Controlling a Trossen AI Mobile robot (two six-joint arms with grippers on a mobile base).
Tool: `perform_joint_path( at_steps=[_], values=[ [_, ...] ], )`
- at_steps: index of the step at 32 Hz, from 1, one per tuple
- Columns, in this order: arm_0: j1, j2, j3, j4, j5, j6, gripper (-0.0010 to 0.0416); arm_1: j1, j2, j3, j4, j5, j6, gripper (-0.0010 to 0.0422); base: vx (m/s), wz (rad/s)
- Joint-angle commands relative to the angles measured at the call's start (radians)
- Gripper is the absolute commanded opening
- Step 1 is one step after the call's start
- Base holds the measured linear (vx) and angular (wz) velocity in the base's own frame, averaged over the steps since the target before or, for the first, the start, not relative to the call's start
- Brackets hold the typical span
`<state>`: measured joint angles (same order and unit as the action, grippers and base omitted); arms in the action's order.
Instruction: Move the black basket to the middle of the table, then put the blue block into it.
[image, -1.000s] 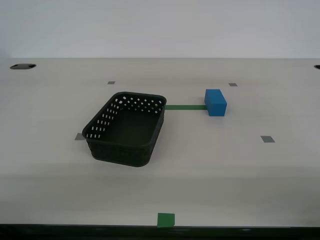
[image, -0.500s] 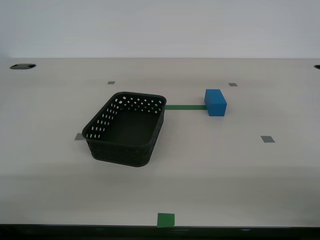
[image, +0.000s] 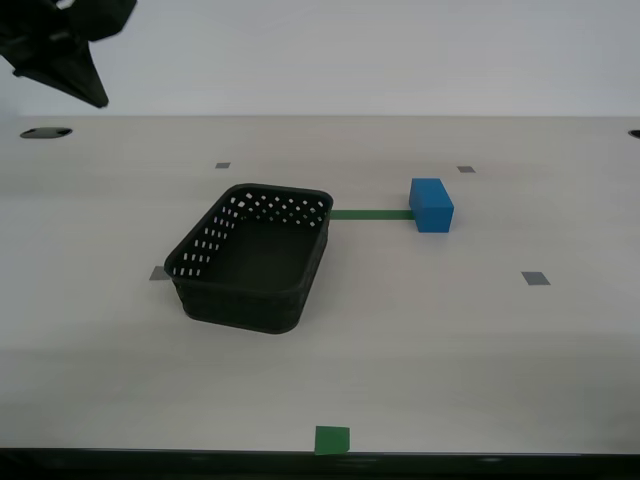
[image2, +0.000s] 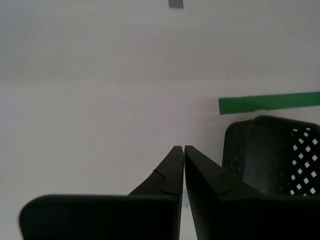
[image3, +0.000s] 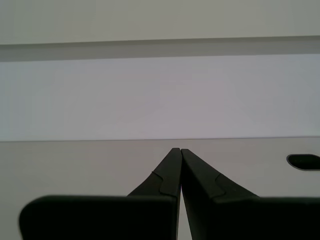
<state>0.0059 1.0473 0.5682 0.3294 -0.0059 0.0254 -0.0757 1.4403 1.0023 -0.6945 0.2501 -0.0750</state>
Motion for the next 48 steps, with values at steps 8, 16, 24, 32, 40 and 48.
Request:
perform_joint_path(
  at_steps=[8,16,24,32,40,48],
  values=[
    [0.001,0.000,0.001,-0.002,-0.001,-0.011,0.0001,-0.263,0.260,-0.001,0.094,0.005,0.076,0.0000,0.000,0.000],
    [0.000,0.000,0.000,-0.011,-0.001,-0.035,0.0000,-0.352,0.364,0.032,0.151,-0.026,0.021,0.0000,0.000,0.000],
    [0.000,0.000,0.000,-0.024,-0.001,-0.037,0.0001,-0.344,0.366,0.093,0.065,-0.059,-0.007,0.0018,0.000,0.000],
    [0.001,0.000,0.000,-0.024,-0.001,-0.037,0.0001,-0.343,0.366,0.136,-0.039,-0.070,-0.024,0.0154,0.000,0.000],
    [0.001,0.000,0.000,-0.025,-0.001,-0.037,0.0001,-0.359,0.395,0.120,-0.037,-0.085,-0.074,0.0267,0.000,0.000],
    [0.000,0.000,0.000,-0.026,-0.001,-0.039,0.0001,-0.378,0.547,0.114,-0.026,-0.078,-0.131,0.0274,0.000,0.000]
  ],
)
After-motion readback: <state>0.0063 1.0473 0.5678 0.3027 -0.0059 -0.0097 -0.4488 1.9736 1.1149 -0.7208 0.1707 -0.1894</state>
